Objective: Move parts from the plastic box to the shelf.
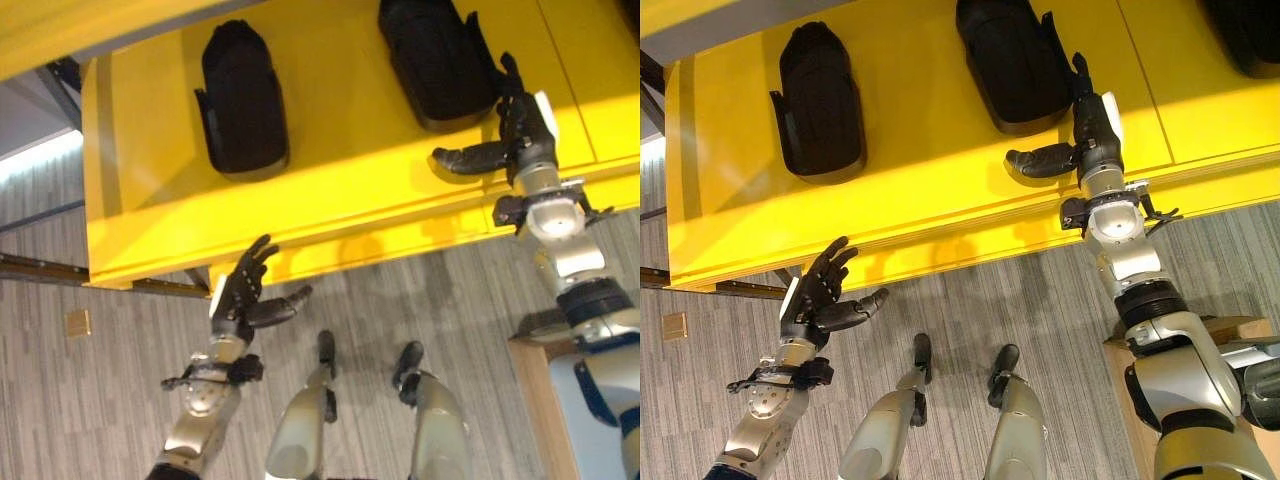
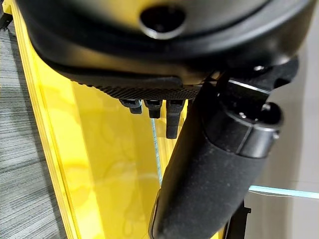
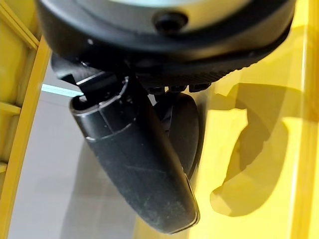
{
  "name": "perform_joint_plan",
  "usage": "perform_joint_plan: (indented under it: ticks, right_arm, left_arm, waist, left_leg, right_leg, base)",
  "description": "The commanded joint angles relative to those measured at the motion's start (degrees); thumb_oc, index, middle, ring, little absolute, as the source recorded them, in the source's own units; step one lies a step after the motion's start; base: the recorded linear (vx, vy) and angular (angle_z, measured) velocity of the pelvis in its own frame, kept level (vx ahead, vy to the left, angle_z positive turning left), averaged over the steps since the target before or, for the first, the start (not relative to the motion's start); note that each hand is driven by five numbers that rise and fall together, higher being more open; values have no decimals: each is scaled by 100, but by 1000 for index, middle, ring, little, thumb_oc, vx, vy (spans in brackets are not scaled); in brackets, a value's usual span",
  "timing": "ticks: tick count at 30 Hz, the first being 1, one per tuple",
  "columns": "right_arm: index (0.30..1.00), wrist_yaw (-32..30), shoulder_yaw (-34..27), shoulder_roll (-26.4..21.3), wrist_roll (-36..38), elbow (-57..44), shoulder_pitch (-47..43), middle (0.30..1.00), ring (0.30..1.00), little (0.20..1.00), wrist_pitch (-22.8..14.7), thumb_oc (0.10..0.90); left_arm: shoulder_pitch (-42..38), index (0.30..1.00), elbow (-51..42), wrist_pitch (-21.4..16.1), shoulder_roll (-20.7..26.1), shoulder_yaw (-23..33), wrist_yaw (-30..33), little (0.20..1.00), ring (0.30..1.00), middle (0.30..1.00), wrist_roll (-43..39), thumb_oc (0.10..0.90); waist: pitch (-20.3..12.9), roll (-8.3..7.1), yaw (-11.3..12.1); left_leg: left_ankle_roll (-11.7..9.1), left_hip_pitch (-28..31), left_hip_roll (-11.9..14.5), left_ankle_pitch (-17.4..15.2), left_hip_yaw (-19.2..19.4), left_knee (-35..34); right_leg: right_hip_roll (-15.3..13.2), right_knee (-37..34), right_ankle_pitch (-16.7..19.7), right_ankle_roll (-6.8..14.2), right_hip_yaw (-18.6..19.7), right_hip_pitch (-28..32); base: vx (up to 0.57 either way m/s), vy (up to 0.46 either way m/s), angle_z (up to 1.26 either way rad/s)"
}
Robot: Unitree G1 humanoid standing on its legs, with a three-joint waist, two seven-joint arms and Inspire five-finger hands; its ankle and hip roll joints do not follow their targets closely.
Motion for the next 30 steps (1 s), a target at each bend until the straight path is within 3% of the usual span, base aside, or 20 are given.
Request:
perform_joint_plan:
  ticks: [1,24,30]
  right_arm:
    - [1000,-32,-123,-108,195,-642,-459,1000,1000,1000,-548,900]
    - [1000,-120,-306,-126,118,-796,-340,1000,1000,1000,-560,900]
    - [1000,-354,-528,-269,21,-1126,-366,1000,1000,1000,-708,900]
  left_arm:
    - [272,1000,-543,-211,176,15,-11,1000,1000,1000,-178,900]
    - [307,1000,-540,-219,212,97,-12,1000,1000,1000,-174,900]
    - [294,1000,-554,-232,206,134,23,1000,1000,1000,-153,900]
  waist:
    - [-231,-278,26]
    - [-261,-377,55]
    - [-335,-419,11]
  left_leg:
    - [-270,456,351,-547,32,271]
    - [-228,489,299,-606,-6,300]
    - [-217,542,297,-607,-3,271]
  right_leg:
    - [-172,-623,995,624,185,67]
    - [-239,-632,1019,656,167,131]
    - [-222,-674,1049,659,177,177]
  base:
    - [0,0,0]
    - [0,0,0]
    - [6,2,0]
